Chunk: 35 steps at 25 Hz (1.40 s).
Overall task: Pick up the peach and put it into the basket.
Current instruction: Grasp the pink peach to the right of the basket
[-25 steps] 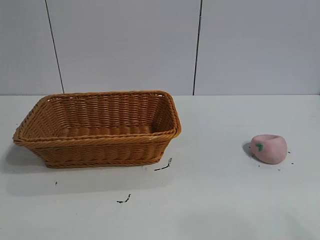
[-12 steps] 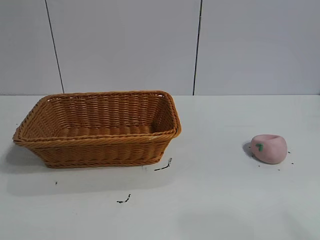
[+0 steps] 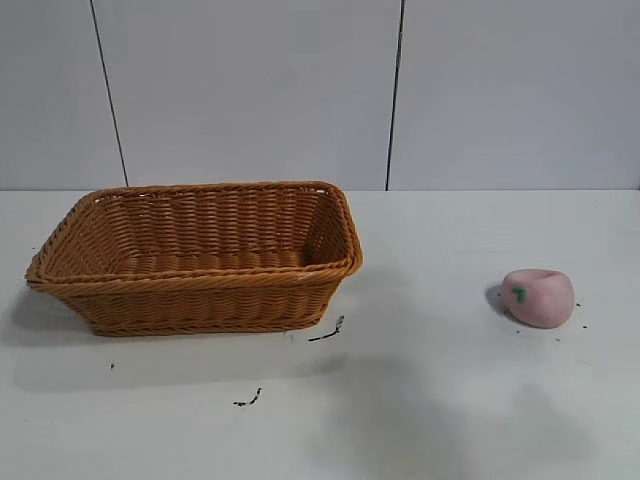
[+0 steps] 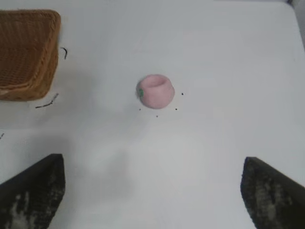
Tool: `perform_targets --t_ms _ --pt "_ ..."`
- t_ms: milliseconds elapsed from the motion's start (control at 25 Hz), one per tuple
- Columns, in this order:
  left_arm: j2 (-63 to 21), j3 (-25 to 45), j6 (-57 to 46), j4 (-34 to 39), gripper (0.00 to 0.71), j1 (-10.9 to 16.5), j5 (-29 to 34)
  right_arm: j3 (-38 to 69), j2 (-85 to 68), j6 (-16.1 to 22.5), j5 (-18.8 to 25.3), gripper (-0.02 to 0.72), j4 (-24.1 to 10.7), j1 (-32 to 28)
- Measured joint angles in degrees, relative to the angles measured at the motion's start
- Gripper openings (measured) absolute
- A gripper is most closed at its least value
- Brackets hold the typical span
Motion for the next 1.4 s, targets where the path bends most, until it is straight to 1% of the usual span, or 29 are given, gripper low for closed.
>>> perform_targets --t_ms 280,360,440,520,600,800,1040,1160,1400 --pt "0.00 0.00 0.00 0.00 0.693 0.00 0.00 -13.16 27.59 -0.71 0.03 0.695 -0.02 0.00" --pt "0.00 0.00 0.00 0.00 0.693 0.00 0.00 -17.61 33.71 -1.76 0.81 0.695 0.43 0.00" --pt "0.00 0.00 0.00 0.00 0.693 0.00 0.00 -21.11 39.29 -3.77 0.82 0.695 2.19 0.00" --pt "0.00 0.00 0.00 0.00 0.693 0.00 0.00 -23.82 43.32 -5.81 -0.57 0.695 3.77 0.00" --pt "0.00 0.00 0.00 0.00 0.693 0.00 0.00 -25.50 46.64 -6.43 -2.62 0.695 4.31 0.00" --pt "0.00 0.00 0.00 0.00 0.693 0.00 0.00 -26.75 53.86 -6.43 -8.54 0.695 4.32 0.00" --pt "0.00 0.00 0.00 0.00 0.693 0.00 0.00 -26.75 60.98 -6.49 -13.65 0.695 4.62 0.00" --pt "0.00 0.00 0.00 0.00 0.693 0.00 0.00 -26.75 63.68 -6.49 -14.69 0.695 5.44 0.00" --pt "0.00 0.00 0.00 0.00 0.693 0.00 0.00 -26.75 66.04 -6.61 -15.62 0.695 5.50 0.00"
